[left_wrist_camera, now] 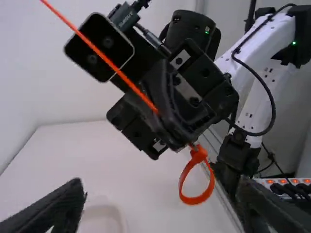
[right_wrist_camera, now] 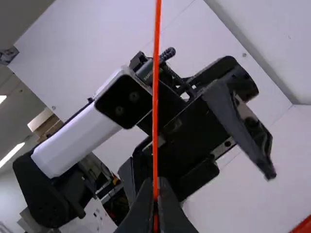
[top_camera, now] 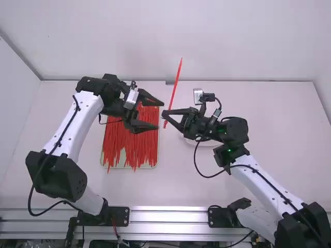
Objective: Fasten the cable tie
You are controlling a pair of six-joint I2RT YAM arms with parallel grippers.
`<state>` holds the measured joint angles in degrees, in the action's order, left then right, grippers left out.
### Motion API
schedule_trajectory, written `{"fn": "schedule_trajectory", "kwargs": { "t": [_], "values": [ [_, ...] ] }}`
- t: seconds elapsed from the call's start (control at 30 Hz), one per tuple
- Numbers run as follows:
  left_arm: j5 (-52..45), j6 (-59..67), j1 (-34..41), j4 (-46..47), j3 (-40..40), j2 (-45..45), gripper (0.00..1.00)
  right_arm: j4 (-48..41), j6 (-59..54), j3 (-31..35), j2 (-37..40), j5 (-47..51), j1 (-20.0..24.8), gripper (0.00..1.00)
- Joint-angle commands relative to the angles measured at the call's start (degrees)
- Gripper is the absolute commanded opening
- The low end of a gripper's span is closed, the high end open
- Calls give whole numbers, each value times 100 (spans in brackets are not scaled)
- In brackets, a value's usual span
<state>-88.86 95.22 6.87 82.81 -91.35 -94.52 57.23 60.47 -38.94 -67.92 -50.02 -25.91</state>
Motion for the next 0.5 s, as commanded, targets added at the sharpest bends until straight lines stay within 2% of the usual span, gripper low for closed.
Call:
{"fn": "schedule_trajectory", "kwargs": {
  "t": [0.0,0.07,0.2,0.47],
  "values": [
    [-111,-251,-175,-42,-105,-13,95,39,-31,-149,72,-411,98,0],
    [-109,-778,-293,-264,-105,-13,99,39,-33,-149,72,-549,201,0],
    [-103,-1814,-450,-726,-103,-13,99,33,-37,-149,72,-695,398,0],
    [184,-5189,-750,-2249,-101,-13,99,4,-74,-151,72,-968,1150,0]
  ]
}}
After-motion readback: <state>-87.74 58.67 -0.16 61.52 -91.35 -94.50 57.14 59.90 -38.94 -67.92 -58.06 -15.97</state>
